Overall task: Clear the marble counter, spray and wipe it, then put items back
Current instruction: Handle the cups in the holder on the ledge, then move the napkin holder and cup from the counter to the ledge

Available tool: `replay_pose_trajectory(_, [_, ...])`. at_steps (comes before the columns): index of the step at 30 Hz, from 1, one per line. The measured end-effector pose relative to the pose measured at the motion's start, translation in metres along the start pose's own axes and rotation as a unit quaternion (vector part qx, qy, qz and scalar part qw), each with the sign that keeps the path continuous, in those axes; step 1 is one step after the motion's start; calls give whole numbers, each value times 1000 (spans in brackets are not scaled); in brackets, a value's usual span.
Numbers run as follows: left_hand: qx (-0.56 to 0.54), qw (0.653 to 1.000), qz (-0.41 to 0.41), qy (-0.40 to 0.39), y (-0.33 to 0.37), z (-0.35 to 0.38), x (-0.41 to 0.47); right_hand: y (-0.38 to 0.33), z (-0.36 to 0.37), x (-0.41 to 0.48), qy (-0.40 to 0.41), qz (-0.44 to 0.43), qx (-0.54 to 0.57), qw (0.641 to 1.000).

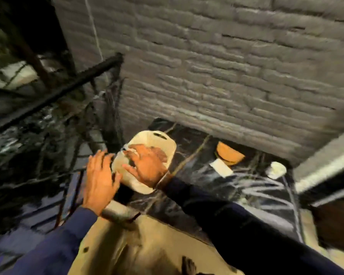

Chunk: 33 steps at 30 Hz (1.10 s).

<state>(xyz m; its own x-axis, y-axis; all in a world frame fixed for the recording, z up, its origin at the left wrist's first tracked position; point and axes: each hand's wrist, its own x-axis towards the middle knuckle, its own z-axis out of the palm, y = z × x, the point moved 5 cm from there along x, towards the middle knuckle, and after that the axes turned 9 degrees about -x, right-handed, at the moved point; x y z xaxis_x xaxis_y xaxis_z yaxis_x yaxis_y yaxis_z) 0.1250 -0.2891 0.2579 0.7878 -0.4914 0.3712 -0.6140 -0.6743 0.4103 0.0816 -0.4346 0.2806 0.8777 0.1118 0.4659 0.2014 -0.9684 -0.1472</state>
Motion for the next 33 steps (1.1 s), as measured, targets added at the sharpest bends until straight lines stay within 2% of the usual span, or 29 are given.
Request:
replay_pose_trajectory(3, [-53, 996, 78, 0, 82, 28, 34, 79, -53, -34, 19, 68, -41, 997])
replay_pose_trajectory(7, [-87, 985, 119, -89, 175, 101, 54, 187, -107, -102, 2, 174, -100, 980])
replay_pose_trajectory(9, [-106, 978, 107, -147, 219, 141, 54, 239, -129, -147, 9, 230, -126, 965])
replay_pose_trajectory(12, [-122, 960, 39, -247, 262, 197, 45, 300, -150, -216, -18, 292, -147, 945])
replay_pose_trajectory(16, [-108, 934, 5, -340, 288, 275, 42, 374, -166, -295, -73, 365, -180, 910])
replay_pose_trajectory(20, [-93, 916, -18, -390, 294, 345, 44, 424, -155, -347, -134, 442, -150, 874])
replay_pose_trajectory(26, [-110, 929, -61, -347, 324, 386, 78, 466, -82, -336, -207, 426, -81, 877])
replay_pose_trajectory(30, [-89, 927, -96, -351, 323, 421, 96, 477, -50, -301, -214, 390, -52, 894])
replay_pose_trajectory(33, [-27, 919, -106, -378, 315, 445, 102, 484, -17, -283, -280, 357, -55, 889])
